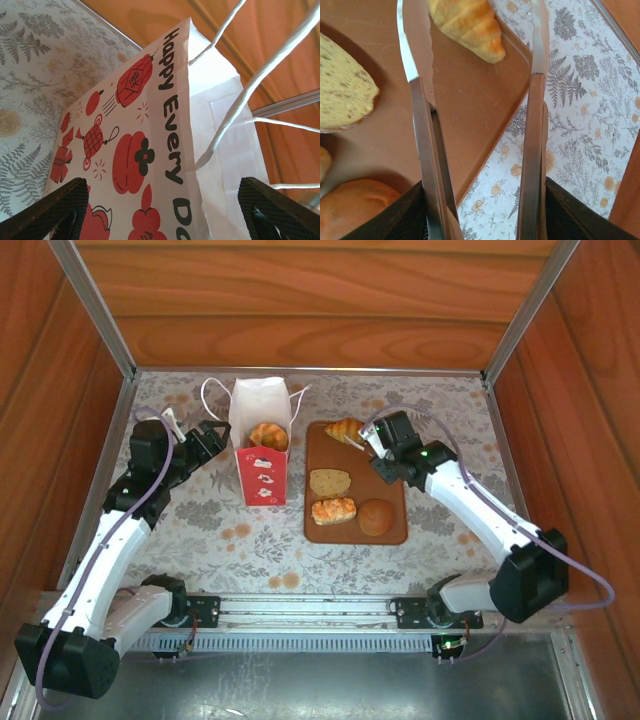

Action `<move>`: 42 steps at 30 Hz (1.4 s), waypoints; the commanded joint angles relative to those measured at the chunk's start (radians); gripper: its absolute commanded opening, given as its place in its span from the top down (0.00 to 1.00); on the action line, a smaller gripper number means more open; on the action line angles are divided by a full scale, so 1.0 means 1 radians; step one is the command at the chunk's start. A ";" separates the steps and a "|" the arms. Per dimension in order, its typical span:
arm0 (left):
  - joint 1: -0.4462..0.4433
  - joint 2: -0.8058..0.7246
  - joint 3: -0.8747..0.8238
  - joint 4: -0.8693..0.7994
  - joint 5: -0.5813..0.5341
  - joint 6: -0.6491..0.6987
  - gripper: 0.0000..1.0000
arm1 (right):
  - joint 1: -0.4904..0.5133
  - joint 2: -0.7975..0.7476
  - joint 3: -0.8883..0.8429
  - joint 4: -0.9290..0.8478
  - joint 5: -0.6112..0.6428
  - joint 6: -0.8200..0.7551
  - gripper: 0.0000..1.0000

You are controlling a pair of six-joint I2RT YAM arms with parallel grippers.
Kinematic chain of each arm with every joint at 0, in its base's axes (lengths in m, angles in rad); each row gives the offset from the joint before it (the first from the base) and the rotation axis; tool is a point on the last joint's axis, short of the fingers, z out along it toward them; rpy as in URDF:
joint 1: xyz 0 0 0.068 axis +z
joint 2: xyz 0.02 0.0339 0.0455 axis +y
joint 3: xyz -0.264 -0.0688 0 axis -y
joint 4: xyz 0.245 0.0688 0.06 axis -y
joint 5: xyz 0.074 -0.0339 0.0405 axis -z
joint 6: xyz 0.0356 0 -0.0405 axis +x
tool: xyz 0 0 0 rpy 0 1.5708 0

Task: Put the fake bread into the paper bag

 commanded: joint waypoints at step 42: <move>0.018 -0.046 -0.012 -0.030 -0.033 0.065 0.17 | -0.005 0.314 0.172 0.059 0.162 -0.083 0.73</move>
